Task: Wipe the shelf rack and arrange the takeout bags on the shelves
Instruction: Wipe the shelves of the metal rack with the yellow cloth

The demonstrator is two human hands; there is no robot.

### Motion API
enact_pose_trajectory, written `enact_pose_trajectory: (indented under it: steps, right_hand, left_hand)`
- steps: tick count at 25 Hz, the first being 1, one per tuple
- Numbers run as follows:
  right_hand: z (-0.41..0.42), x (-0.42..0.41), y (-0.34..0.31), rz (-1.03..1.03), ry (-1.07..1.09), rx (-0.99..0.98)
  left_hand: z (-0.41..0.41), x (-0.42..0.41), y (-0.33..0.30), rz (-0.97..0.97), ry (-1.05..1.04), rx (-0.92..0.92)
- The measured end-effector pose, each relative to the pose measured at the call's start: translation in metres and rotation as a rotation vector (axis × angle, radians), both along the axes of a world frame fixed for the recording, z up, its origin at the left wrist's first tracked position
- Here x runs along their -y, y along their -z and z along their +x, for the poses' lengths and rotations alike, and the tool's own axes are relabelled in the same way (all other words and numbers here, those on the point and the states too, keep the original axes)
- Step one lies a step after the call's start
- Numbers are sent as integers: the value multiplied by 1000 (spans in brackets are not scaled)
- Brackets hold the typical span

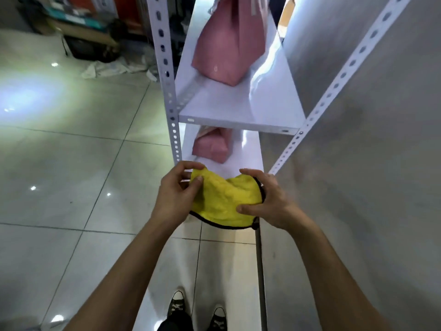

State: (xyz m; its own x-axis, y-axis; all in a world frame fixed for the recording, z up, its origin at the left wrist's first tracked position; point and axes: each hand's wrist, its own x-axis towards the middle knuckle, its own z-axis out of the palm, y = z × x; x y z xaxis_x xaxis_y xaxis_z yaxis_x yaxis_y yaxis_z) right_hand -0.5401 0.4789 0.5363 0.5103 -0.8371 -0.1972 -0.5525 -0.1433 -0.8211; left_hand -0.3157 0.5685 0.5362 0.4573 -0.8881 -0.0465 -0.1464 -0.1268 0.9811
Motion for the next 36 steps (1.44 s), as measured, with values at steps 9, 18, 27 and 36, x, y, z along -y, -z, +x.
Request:
enact_pose_trajectory:
  steps: [9,18,27,36]
  right_hand:
    - [16,31,-88,-508,315,-180]
    - [20,117,-116,-458,529,38]
    - [48,203,-93,-586,595,-395]
    - [47,188,-49,-570,424,-494]
  left_hand:
    - [18,60,-78,7,329,223]
    - [2,168,-101,-30,360,539]
    - [-16,240,-92,-31,216,856]
    - [-37,221,-41,-74,437,1034]
